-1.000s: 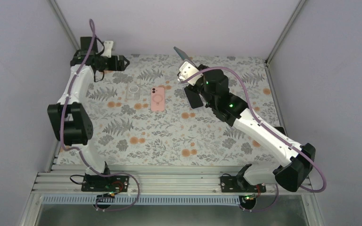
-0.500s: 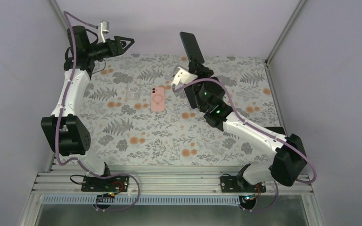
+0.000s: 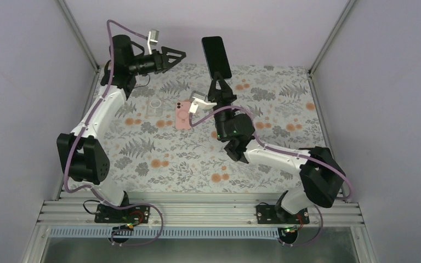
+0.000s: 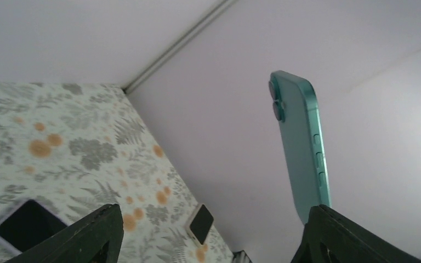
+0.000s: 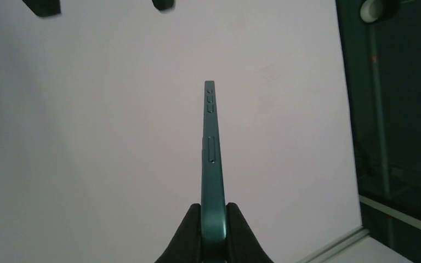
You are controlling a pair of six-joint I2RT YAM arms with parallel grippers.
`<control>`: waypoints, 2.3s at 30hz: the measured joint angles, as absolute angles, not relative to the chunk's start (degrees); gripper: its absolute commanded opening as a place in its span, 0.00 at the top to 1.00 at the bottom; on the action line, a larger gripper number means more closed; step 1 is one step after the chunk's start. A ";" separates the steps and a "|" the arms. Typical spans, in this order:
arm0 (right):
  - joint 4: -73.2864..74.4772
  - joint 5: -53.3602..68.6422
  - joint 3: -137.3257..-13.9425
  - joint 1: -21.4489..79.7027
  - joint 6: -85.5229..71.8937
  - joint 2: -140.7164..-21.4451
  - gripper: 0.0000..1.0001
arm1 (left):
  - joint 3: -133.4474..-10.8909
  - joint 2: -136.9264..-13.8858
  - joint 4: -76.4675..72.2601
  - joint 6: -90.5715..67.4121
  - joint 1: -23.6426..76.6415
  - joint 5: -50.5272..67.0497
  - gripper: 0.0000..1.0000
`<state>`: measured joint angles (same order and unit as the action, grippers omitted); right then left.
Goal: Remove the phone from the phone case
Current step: Place the phone at the center of the board.
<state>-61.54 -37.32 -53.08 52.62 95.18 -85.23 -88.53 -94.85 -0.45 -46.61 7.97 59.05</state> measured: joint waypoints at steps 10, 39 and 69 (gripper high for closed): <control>-71.22 -39.97 -53.08 56.40 106.17 -91.39 0.96 | -87.94 -94.00 -5.30 -50.35 11.29 59.31 0.33; -75.90 -41.21 -53.71 58.61 111.53 -95.00 0.96 | -81.19 -92.05 -13.72 -57.47 16.91 61.10 0.82; -77.43 -40.32 -50.43 59.68 108.97 -91.02 0.01 | -81.36 -91.00 -2.17 -47.68 6.61 61.89 0.98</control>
<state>-77.43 -40.32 -50.43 59.68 108.97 -91.02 -81.36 -91.00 -2.17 -47.68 6.61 61.89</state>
